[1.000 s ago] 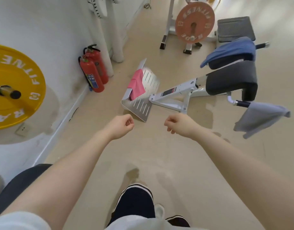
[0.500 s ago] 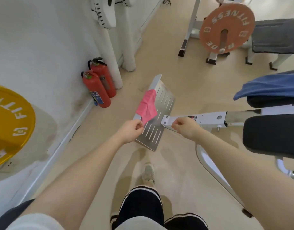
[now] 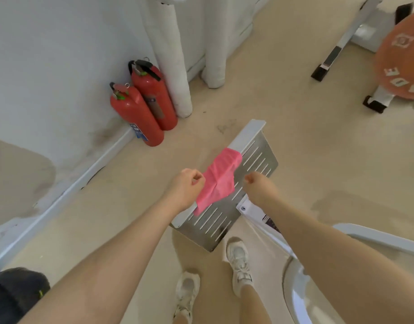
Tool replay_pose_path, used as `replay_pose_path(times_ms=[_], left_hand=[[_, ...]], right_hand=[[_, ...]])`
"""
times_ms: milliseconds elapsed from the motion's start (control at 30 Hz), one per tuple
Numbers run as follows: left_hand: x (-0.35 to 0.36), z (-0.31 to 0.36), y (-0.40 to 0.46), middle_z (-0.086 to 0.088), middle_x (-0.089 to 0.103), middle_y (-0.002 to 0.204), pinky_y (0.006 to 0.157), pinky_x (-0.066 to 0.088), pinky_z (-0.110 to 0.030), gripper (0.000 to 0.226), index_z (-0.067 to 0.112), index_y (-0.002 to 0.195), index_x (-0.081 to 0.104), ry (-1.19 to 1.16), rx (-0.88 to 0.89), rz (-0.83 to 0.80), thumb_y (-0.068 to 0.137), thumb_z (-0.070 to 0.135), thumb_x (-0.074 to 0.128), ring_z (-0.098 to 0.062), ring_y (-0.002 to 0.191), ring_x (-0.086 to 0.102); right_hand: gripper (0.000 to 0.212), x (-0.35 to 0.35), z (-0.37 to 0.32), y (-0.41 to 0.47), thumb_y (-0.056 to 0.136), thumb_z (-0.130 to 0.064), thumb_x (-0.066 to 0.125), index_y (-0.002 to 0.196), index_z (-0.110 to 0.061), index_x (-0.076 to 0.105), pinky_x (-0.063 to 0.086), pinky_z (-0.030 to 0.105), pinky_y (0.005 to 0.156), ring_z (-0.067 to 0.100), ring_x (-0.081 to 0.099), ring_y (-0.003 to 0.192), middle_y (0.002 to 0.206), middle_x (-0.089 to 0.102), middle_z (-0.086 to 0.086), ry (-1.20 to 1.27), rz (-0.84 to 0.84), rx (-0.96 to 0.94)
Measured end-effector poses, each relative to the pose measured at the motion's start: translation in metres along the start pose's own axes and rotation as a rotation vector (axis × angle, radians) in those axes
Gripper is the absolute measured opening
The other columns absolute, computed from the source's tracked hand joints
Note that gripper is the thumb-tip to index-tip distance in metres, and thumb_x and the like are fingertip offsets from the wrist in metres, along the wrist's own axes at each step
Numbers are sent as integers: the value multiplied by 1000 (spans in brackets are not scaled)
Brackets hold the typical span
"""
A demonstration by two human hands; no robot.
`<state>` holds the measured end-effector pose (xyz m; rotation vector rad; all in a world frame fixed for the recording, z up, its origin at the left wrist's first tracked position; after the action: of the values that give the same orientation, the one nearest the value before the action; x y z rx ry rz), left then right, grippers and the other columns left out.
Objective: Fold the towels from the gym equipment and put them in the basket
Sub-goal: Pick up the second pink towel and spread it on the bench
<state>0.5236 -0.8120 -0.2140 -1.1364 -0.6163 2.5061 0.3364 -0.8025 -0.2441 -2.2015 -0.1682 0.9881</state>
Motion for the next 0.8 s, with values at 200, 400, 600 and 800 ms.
replay_pose_path(times_ms=[200, 400, 600, 800], left_hand=[[46, -30, 108, -6, 65, 98, 64, 33, -21, 18, 6, 98, 63, -23, -52, 10, 93, 15, 48, -17, 81, 54], [93, -70, 180, -9, 66, 100, 70, 36, -24, 16, 5, 93, 64, -22, -123, 46, 91, 11, 50, -20, 81, 56], [111, -88, 196, -6, 63, 98, 68, 36, -21, 16, 7, 91, 65, -10, -95, 15, 90, 11, 49, -16, 81, 54], [80, -75, 171, -6, 59, 99, 69, 35, -20, 15, 8, 93, 64, 43, -77, -34, 90, 11, 50, -15, 77, 49]], right_hand=[[40, 26, 20, 146, 89, -1, 32, 125, -3, 48, 47, 36, 82, 33, 56, 105, 122, 56, 18, 50, 13, 150], [35, 72, 45, 240, 91, -13, 38, 125, -5, 42, 49, 44, 82, 33, 59, 97, 119, 54, 14, 167, -15, 205], [3, 89, 61, 275, 87, -14, 44, 85, -16, 46, 38, 38, 87, 26, 51, 79, 67, 48, -1, 147, -19, 199], [12, 61, 24, 232, 86, -13, 44, 77, -6, 50, 30, 27, 53, 25, 46, 73, 77, 49, 9, 35, -95, -21]])
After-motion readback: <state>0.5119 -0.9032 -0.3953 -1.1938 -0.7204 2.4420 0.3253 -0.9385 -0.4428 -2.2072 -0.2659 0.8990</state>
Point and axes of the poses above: each hand's wrist, its own y-axis towards the middle knuckle, its own x-axis out of the palm, z = x × y, the point moved 2 cm from there along y, towards the middle knuckle
